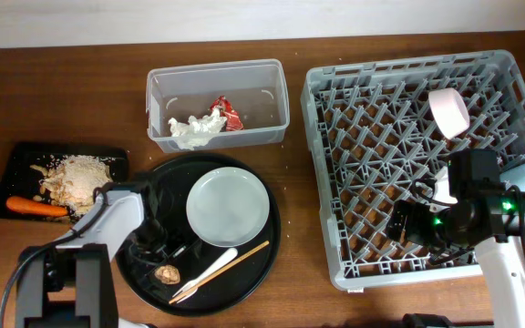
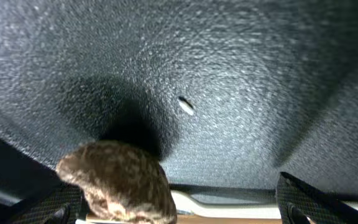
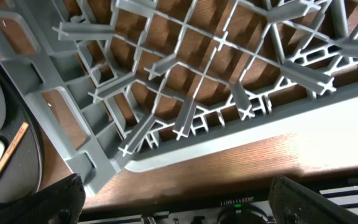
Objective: Sort waste into correct bins and load items into the dishwasher rack
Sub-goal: 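Reach the left gripper to the brown shell and grasp it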
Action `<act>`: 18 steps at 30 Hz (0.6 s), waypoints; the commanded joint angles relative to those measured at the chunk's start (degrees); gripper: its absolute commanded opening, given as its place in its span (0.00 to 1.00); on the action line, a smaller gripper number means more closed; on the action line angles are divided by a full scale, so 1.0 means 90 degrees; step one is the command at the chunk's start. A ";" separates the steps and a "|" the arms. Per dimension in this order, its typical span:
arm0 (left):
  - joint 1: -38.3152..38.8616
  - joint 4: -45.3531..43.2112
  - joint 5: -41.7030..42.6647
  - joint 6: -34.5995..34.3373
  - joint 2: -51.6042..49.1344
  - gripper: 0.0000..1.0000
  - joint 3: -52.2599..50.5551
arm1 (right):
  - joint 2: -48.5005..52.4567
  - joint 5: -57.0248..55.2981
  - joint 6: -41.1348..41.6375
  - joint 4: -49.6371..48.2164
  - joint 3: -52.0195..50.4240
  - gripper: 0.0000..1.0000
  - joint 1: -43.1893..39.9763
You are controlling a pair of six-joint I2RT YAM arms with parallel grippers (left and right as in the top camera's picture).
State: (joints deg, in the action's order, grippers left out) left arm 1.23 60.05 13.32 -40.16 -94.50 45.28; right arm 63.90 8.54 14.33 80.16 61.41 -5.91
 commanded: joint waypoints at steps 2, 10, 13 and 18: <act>0.0017 -0.0311 -0.0027 -0.0085 -0.0010 0.82 -0.0087 | -0.0053 0.0058 -0.0068 -0.0002 -0.0002 0.99 0.0036; 0.0017 -0.0646 -0.0469 -0.0083 -0.0010 0.58 -0.0087 | -0.0053 0.0056 -0.0068 -0.0002 -0.0002 0.98 0.0036; 0.0012 -0.0675 -0.0699 -0.0083 -0.0010 0.57 -0.0087 | -0.0053 0.0056 -0.0068 -0.0005 -0.0002 0.98 0.0036; 0.0012 -0.0801 -0.0821 -0.0080 -0.0010 0.33 -0.0085 | -0.0053 0.0056 -0.0068 -0.0002 -0.0002 0.98 0.0036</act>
State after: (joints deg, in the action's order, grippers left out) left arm 1.58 55.09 13.08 -40.36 -94.04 44.84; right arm 63.90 8.54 14.33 80.16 61.41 -5.91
